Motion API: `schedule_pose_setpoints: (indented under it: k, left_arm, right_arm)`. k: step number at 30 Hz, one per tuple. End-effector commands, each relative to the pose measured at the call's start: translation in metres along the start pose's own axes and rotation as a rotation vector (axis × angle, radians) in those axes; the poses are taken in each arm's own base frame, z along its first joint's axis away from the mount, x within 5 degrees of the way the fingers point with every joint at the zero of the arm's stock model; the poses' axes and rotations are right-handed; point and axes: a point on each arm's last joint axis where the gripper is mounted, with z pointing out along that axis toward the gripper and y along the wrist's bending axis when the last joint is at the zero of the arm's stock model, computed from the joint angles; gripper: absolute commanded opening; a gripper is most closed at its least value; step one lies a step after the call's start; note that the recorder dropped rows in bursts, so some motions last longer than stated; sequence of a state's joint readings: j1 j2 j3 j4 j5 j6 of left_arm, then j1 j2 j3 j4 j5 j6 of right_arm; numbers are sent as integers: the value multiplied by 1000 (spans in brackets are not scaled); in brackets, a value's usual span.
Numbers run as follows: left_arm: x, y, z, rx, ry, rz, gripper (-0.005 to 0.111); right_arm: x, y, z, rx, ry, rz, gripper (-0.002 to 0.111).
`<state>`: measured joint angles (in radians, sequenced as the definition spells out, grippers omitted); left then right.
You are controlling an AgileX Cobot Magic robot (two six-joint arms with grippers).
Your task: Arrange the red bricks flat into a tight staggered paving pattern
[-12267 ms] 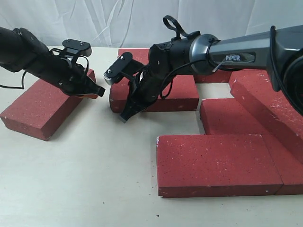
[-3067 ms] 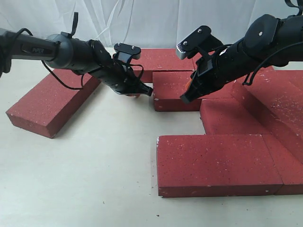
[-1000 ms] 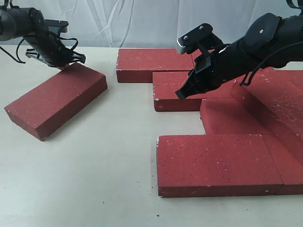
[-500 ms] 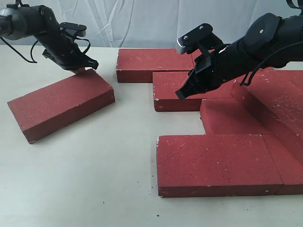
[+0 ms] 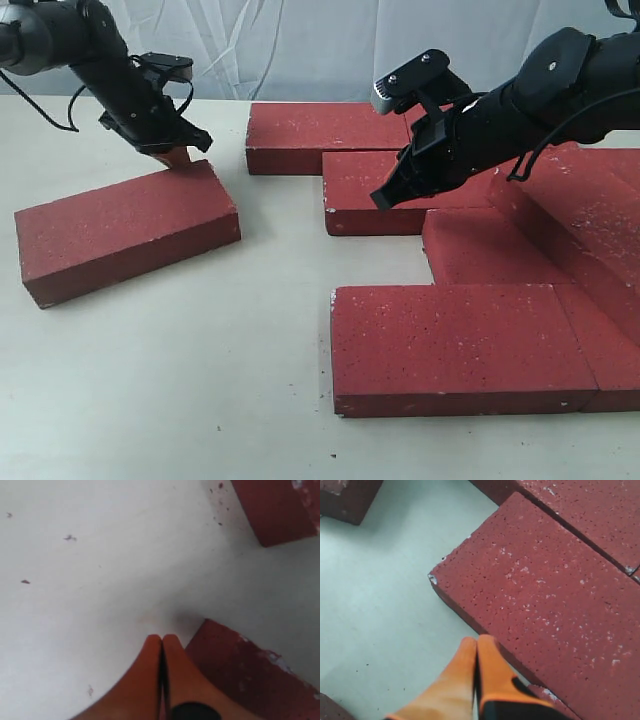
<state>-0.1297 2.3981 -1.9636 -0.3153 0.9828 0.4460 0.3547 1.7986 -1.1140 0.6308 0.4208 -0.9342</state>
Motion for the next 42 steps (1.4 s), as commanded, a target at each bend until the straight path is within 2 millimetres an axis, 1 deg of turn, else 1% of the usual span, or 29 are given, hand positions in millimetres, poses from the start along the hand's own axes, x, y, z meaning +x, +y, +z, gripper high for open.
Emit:
schedule_pose_setpoints:
  k: [1, 9, 14, 16, 17, 18, 19, 20, 21, 22, 23, 24, 25, 27, 28, 29, 30, 31, 32, 33, 37, 42]
  left_arm:
    - [5, -10, -4, 84, 56, 19, 0]
    - [14, -21, -7, 211, 154, 32, 0]
    - [13, -23, -9, 234, 135, 44, 0]
    - [9, -27, -21, 235, 106, 50, 0]
    - [6, -29, -33, 225, 84, 61, 0]
    - [2, -32, -54, 192, 54, 78, 0]
    - [1, -30, -66, 168, 39, 76, 0]
    - [5, -23, -86, 105, 34, 48, 0]
    - [8, -19, -92, 82, 37, 27, 0]
    - [20, -8, -105, 32, 58, -14, 0]
    - [27, -2, -108, 5, 76, -37, 0]
    - [47, 12, -117, -47, 119, -98, 0]
    - [55, 19, -120, -68, 127, -127, 0]
    - [93, 53, -135, -147, 89, -293, 0]
    - [105, 65, -137, -166, 87, -351, 0]
    - [125, 81, -135, -184, 106, -442, 0]
    - [137, 89, -133, -194, 125, -471, 0]
    - [155, 101, -127, -219, 157, -526, 0]
    - [163, 107, -123, -233, 173, -554, 0]
    - [173, 113, -114, -249, 189, -584, 0]
    - [178, 115, -101, -230, 180, -613, 0]
    - [170, 110, -90, -176, 140, -607, 0]
  right_arm:
    - [-1, -2, -4, 14, -15, -2, -1]
    - [-1, -2, -4, 14, -15, -2, -1]
    - [-1, -2, -4, 14, -15, -2, -1]
    - [-1, -2, -4, 14, -15, -2, -1]
    - [-1, -2, -4, 11, -13, -2, -1]
    - [-1, -2, -4, 11, -13, -2, -1]
    - [-1, -2, -4, 11, -13, -2, -1]
    - [-1, -2, -4, 11, -13, -2, -1]
    - [-1, -2, -4, 11, -13, -2, -1]
    - [-1, -2, -4, 11, -13, -2, -1]
    - [-1, -2, -4, 11, -14, 0, -1]
    - [-1, -2, -4, 10, -15, 2, -1]
    - [-1, -2, -4, 9, -14, 2, -1]
    - [-1, -1, -4, 0, -12, 7, -1]
    - [-1, 0, -4, -1, -13, 12, -1]
    - [-2, 0, -4, -3, -16, 20, -1]
    - [-2, 0, -4, -3, -16, 20, -1]
    - [-2, 0, -4, -3, -16, 20, -1]
    - [-2, 0, -4, -3, -16, 20, -1]
    - [-2, 0, -4, -3, -16, 20, -1]
    - [-2, 0, -4, -3, -16, 20, -1]
    - [-2, 0, -4, -3, -16, 20, -1]
